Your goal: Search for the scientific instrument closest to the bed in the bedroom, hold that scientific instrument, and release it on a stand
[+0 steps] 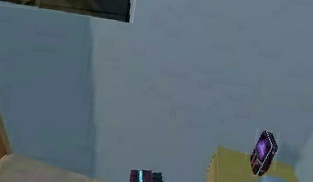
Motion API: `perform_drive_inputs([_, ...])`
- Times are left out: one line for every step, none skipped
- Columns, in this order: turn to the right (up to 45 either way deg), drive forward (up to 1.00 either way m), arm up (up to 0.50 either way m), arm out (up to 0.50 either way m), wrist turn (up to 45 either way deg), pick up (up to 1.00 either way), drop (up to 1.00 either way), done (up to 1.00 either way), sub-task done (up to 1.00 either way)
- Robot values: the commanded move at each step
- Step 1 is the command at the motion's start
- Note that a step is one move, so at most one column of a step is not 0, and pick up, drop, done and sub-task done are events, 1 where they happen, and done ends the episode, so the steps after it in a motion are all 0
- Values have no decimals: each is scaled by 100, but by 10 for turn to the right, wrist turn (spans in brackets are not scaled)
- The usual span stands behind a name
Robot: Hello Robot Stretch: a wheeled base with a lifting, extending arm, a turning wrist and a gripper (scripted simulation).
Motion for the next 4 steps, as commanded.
perform_drive_inputs([0,25,0,0,0,0,0,0,0])
perform_drive_inputs([450,0,0,0,0,0,0,0,0])
perform_drive_inputs([180,0,0,0,0,0,0,0,0])
perform_drive_inputs([-450,0,0,0,0,0,0,0,0])
